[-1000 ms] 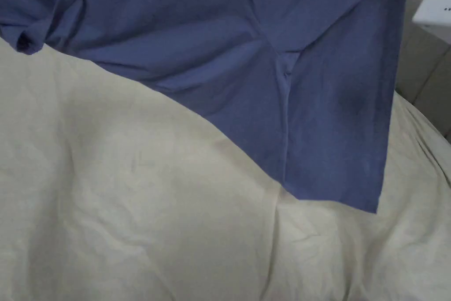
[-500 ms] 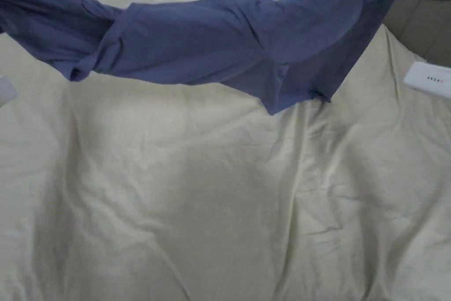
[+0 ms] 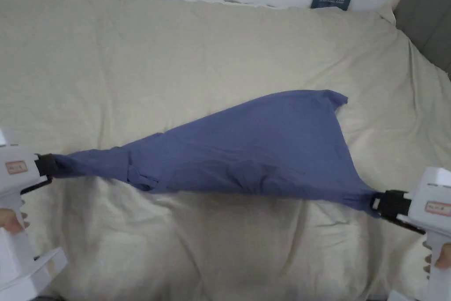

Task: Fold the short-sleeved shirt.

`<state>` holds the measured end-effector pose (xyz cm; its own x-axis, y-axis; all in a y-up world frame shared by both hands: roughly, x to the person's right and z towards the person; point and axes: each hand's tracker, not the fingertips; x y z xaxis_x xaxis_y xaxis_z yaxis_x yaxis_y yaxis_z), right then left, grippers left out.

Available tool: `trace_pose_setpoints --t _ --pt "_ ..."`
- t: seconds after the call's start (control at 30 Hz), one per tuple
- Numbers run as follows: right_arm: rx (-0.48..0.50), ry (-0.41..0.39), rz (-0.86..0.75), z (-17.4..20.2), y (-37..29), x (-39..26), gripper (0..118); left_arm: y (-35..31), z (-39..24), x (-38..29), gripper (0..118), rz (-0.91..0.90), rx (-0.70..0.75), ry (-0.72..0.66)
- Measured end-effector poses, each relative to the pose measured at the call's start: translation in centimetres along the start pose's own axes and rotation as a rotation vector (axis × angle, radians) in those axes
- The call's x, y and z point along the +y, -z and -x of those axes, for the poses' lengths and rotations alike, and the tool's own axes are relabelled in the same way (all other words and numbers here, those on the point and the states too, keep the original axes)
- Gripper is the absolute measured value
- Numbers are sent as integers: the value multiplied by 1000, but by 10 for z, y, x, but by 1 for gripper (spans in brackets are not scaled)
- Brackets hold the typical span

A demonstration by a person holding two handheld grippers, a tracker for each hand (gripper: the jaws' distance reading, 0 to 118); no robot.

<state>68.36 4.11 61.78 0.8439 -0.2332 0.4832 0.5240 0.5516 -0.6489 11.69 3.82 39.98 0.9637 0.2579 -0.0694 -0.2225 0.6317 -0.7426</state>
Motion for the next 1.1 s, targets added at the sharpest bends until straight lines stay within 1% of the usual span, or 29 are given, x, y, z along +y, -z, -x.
trace_pose_setpoints --t 0.17,0.2,0.23,0.37,0.4,0.43,0.47,0.5,0.53,0.57,0.6,0.67,0.73,0.8,0.9,0.97,1.0,1.1 --pt "-14 -21 56 -11 -4 -52 5 -12 20 -50 4 64 60 -7" --pt "-14 -18 61 -13 -7 -60 5 -15 25 -57 4 65 62 -11" --pt "-10 -13 67 -25 -3 -62 5 -18 29 -63 4 73 64 -14" --pt "-6 21 69 -38 -12 -87 6 -34 44 -80 5 88 67 -72" --pt "-1 22 71 -39 -13 -90 6 -37 46 -83 8 88 66 -73" --pt "3 21 72 -39 -15 -94 12 -41 45 -86 19 85 68 -69" --pt "3 14 67 -38 -17 -97 24 -46 42 -86 40 56 105 -38" --pt "-18 -3 53 -38 -19 -98 56 -50 41 -86 77 28 134 -7" --pt "-55 -37 28 -38 -23 -96 80 -55 40 -83 98 -4 146 23" --pt "-60 -54 12 -39 -26 -93 97 -58 39 -80 113 -36 149 43" --pt "-71 -63 -11 -39 -32 -90 103 -65 38 -75 118 -75 149 57" --pt "-64 -72 -89 -35 -51 -79 105 -86 30 -62 118 -169 112 98" --pt "-46 -101 -161 -29 -68 -65 110 -99 18 -52 118 -252 130 150" --pt "-36 -138 -248 -16 -88 -52 111 -116 1 -43 118 -349 128 209" --pt "-19 -207 -385 13 -116 -40 111 -137 -30 -42 118 -512 116 282" --pt "-9 -245 -461 33 -131 -34 115 -148 -49 -44 118 -606 105 316" --pt "-8 -256 -493 42 -136 -32 118 -153 -58 -45 118 -636 100 325" --pt "3 -289 -601 65 -146 -32 118 -162 -76 -48 118 -687 76 333"
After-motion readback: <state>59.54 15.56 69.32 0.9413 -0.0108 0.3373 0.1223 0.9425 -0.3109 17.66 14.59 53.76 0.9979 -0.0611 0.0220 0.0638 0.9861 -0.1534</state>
